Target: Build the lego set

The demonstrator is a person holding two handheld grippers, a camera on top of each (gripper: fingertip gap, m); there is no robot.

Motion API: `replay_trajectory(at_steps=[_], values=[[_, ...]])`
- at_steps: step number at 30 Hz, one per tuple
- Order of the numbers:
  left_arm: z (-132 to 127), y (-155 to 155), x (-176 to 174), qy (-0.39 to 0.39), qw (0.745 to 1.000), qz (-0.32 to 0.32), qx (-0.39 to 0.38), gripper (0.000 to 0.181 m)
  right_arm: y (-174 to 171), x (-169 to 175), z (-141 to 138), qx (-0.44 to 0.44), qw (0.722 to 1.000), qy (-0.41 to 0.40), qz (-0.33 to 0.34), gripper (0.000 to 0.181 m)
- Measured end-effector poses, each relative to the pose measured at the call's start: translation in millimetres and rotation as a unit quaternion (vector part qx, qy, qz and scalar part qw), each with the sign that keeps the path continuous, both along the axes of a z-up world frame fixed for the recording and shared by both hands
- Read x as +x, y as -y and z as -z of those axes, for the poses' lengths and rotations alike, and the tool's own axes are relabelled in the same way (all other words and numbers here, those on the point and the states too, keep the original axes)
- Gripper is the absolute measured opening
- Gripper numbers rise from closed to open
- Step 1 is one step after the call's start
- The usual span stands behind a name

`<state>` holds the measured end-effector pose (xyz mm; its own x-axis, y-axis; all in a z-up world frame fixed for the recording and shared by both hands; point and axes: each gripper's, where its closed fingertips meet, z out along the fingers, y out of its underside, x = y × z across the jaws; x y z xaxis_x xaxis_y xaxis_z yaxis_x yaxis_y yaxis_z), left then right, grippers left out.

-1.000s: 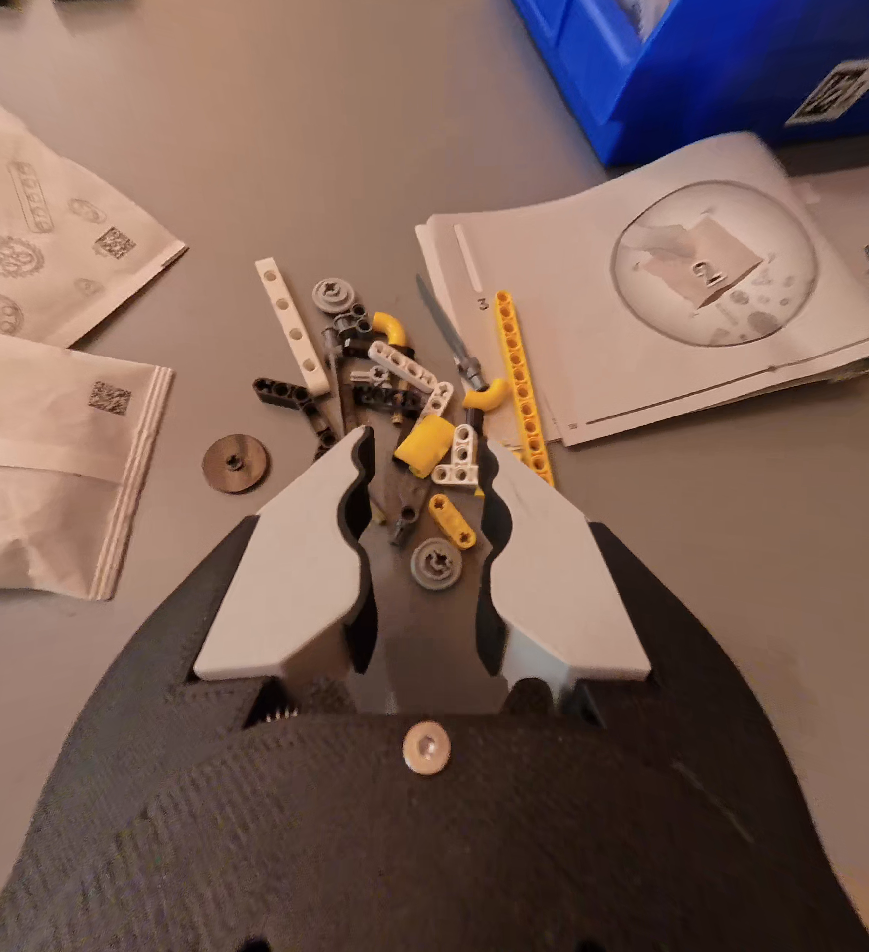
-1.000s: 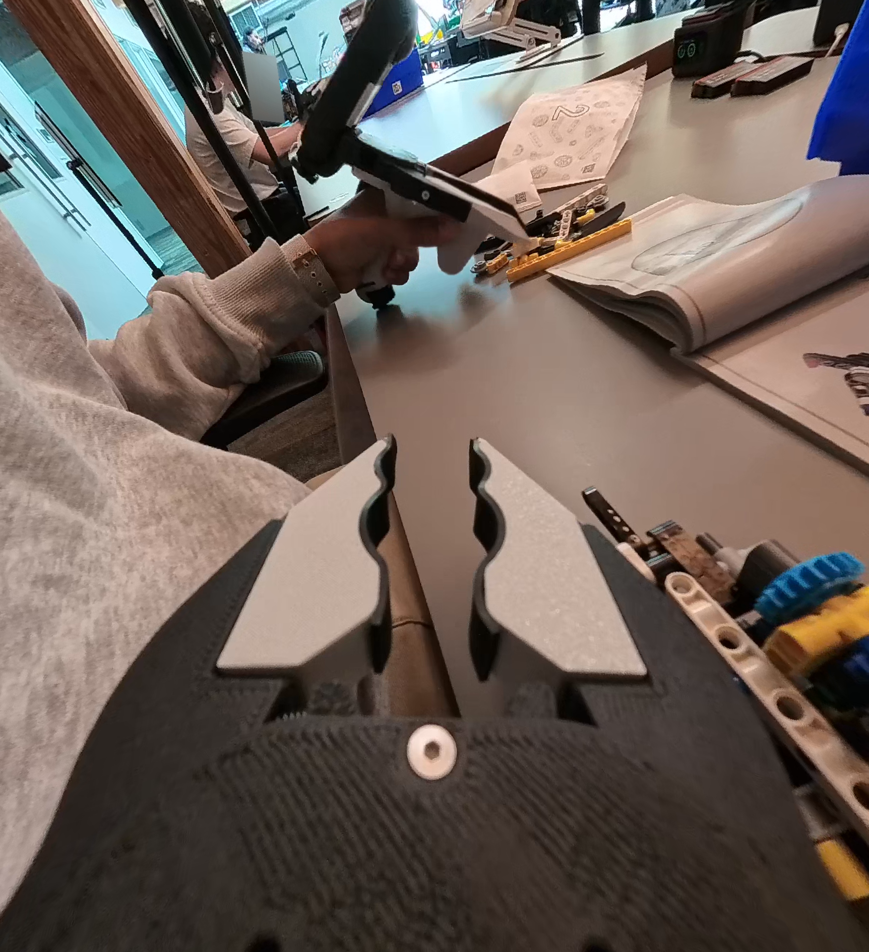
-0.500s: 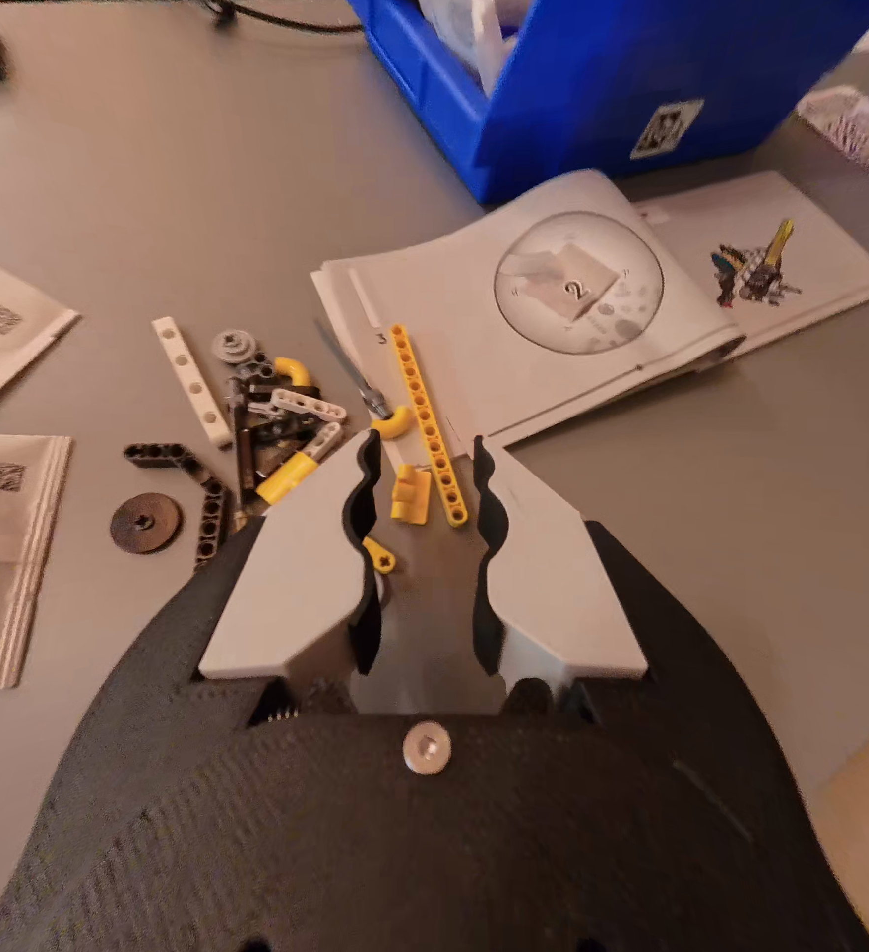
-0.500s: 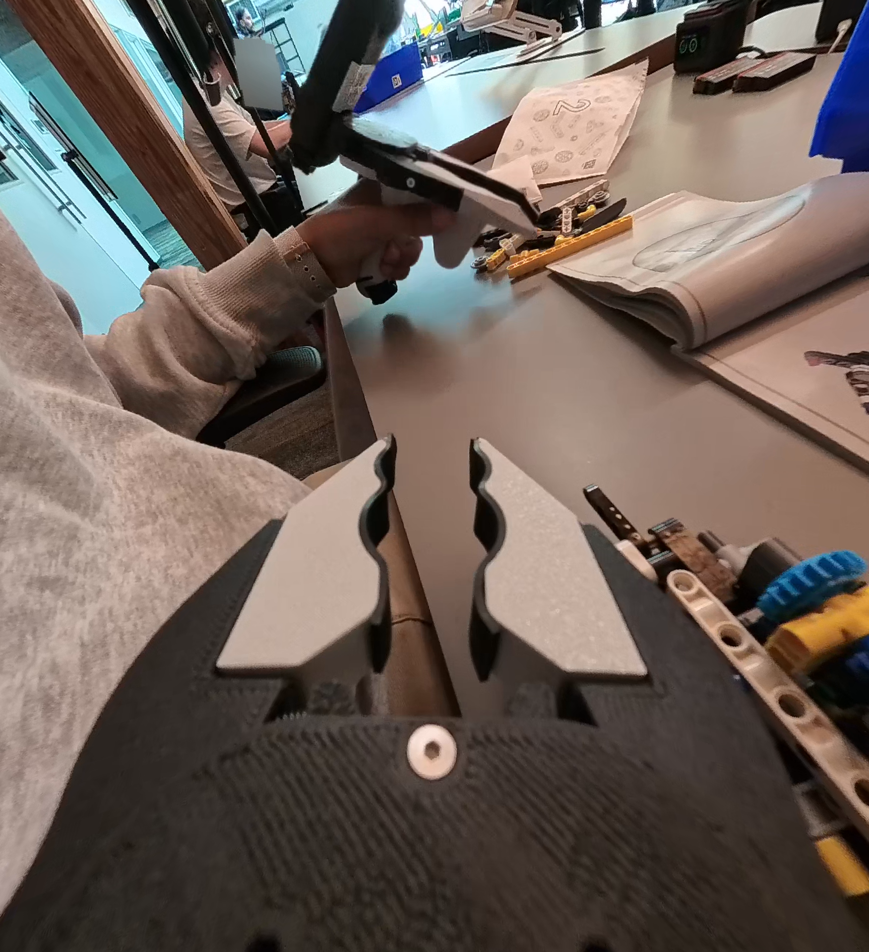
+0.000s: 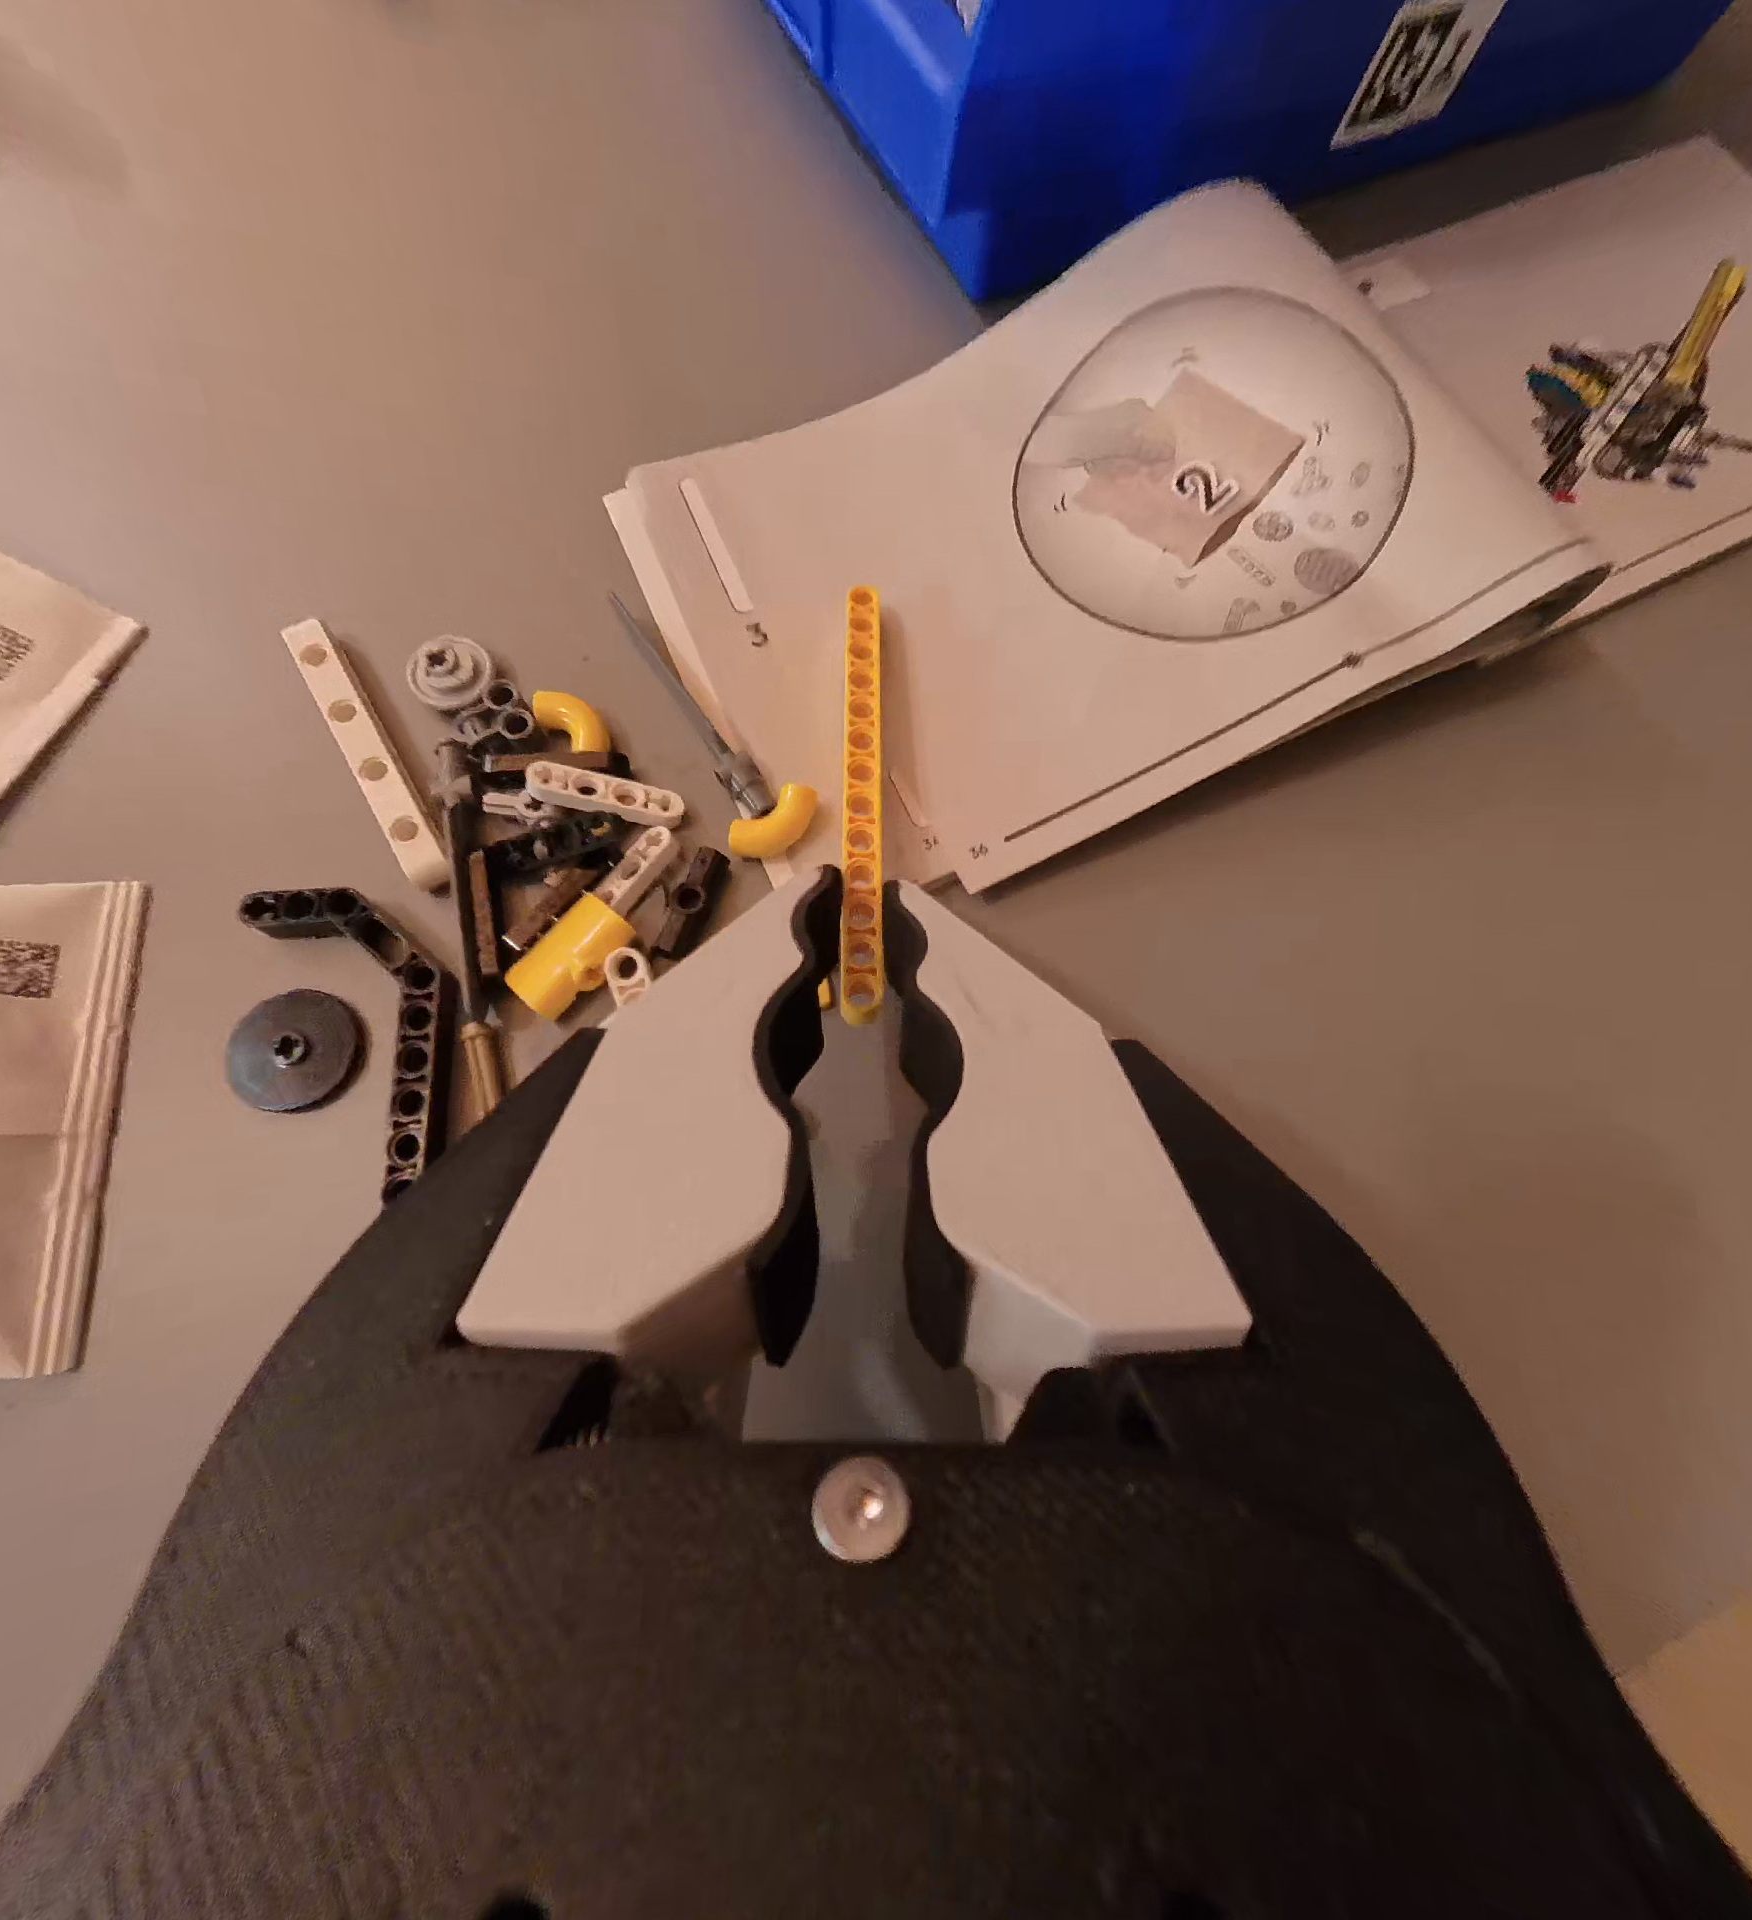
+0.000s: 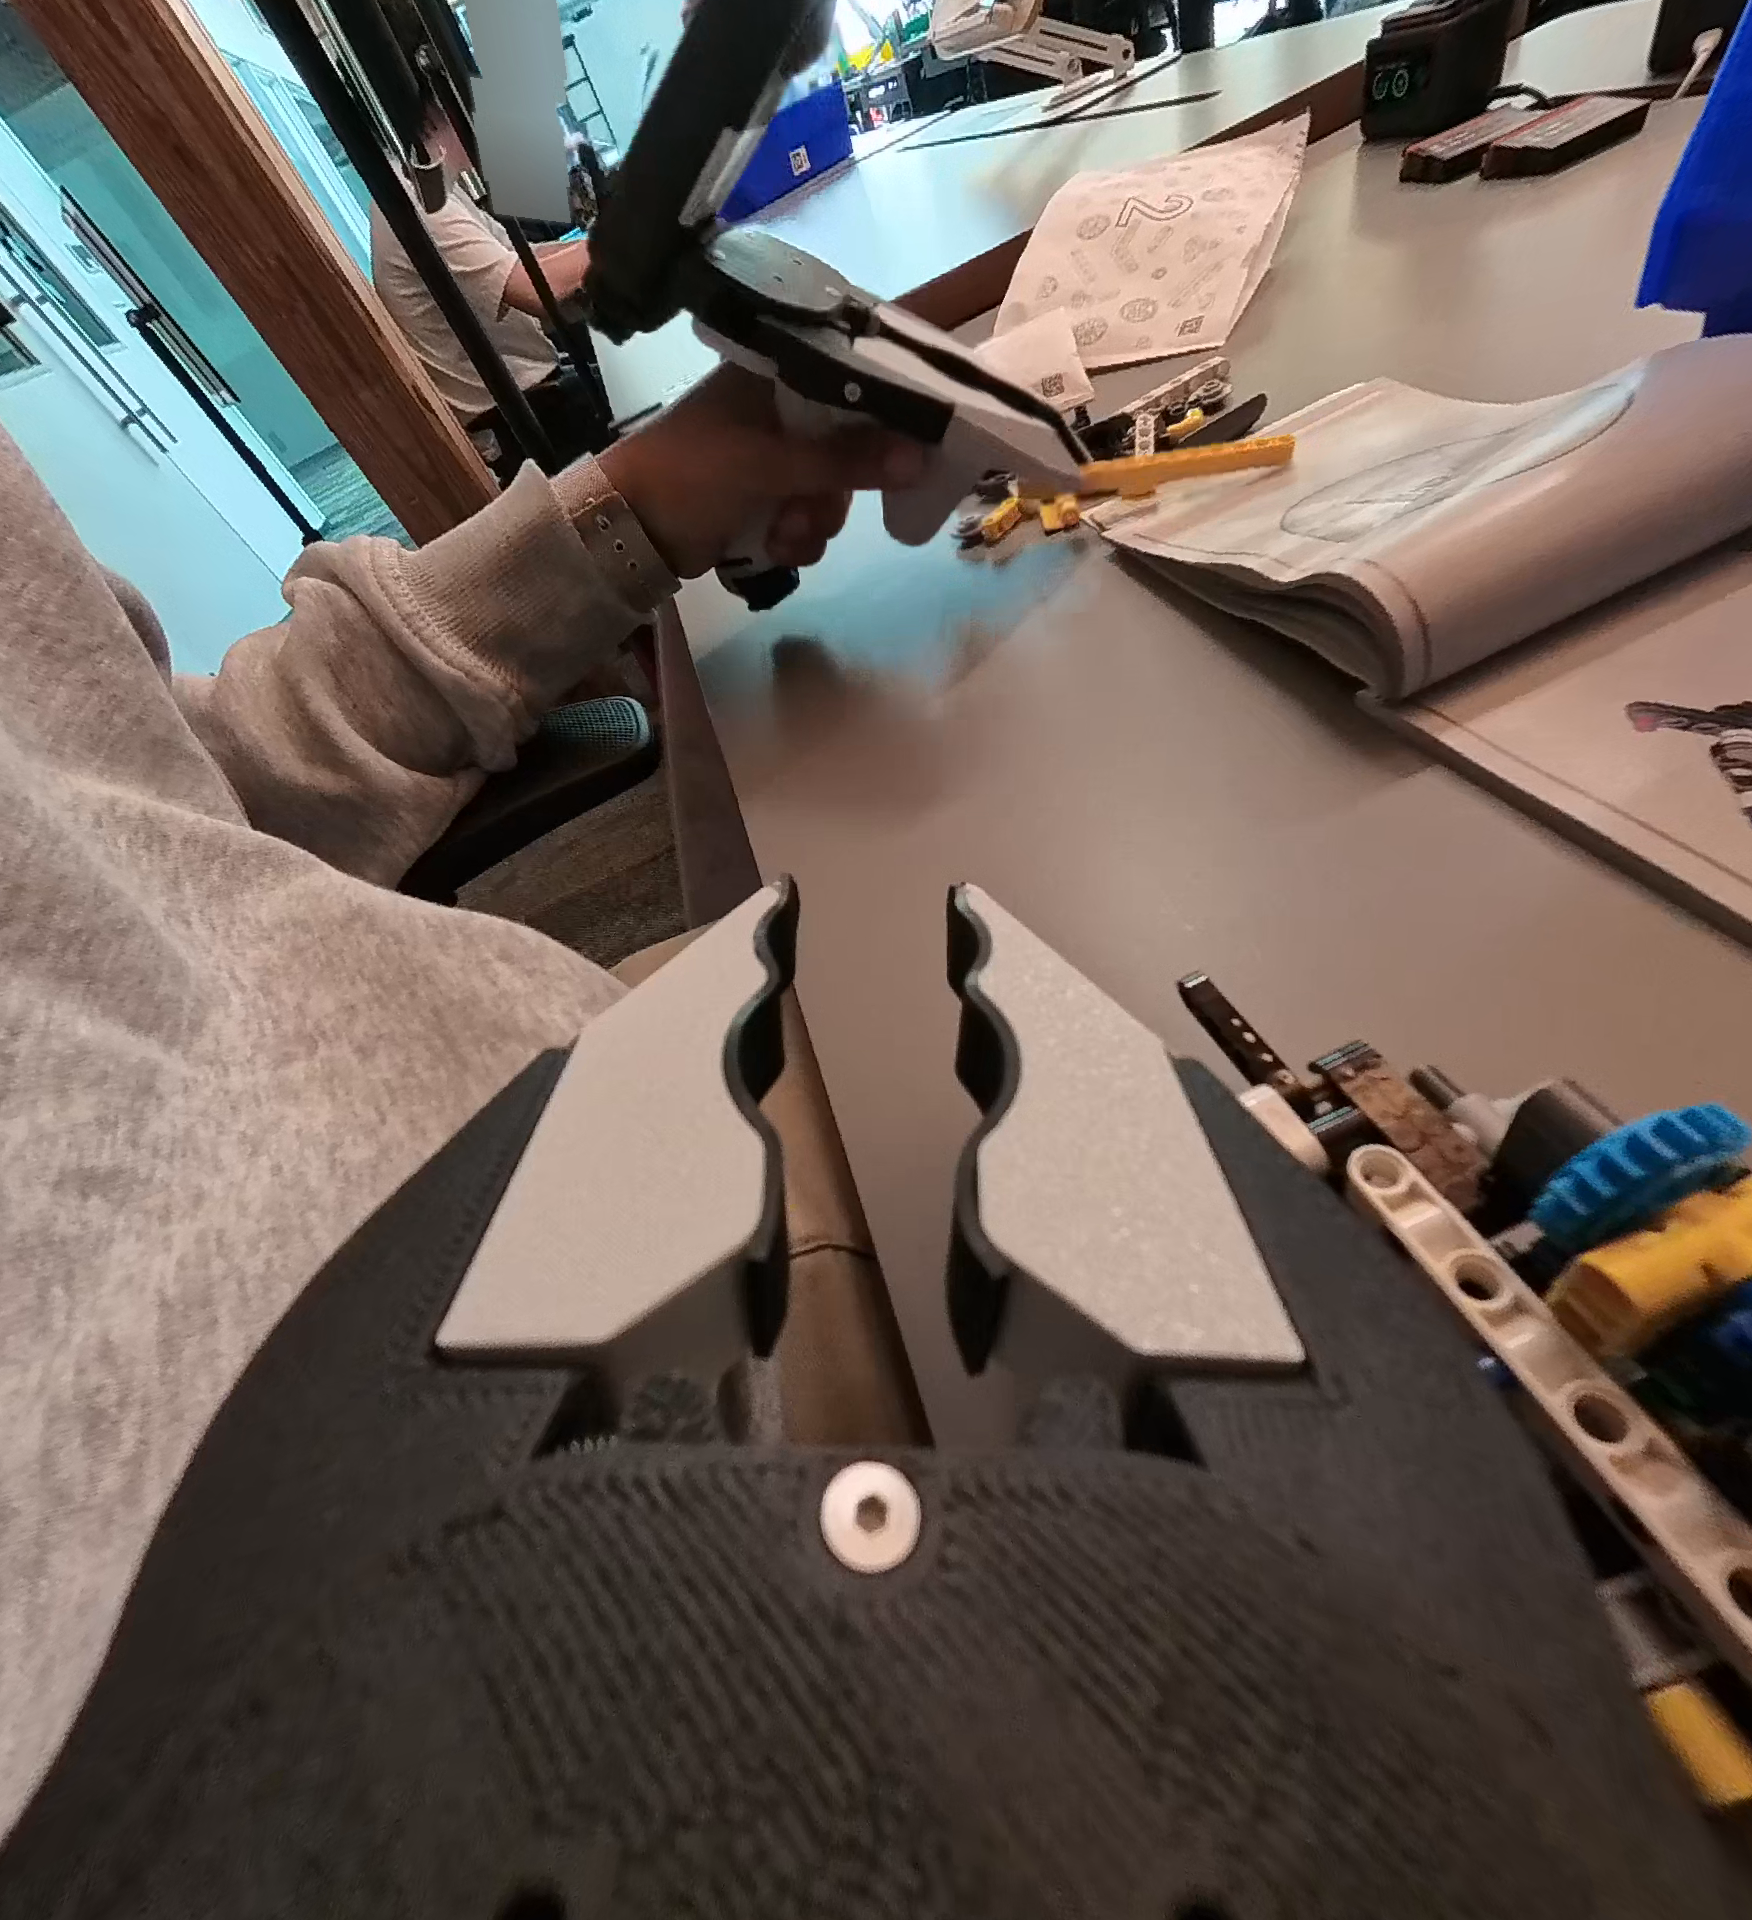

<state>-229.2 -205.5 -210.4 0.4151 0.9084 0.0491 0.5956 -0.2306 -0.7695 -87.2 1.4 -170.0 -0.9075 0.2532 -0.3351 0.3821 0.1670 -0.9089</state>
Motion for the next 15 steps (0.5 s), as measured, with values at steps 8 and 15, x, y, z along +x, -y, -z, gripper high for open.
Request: replay_trajectory(at_steps=[8,15], values=[[-29,75,-8,-0.067,0.985,-0.155,0.028,0.005,-1,0,0,0.0,1.0,-0.001,0.001,0.027],[1,113,1,-0.006,0.976,-0.218,-0.003,0.005,-1,0,0,0.001,1.0,-0.001,0.001,0.027]])
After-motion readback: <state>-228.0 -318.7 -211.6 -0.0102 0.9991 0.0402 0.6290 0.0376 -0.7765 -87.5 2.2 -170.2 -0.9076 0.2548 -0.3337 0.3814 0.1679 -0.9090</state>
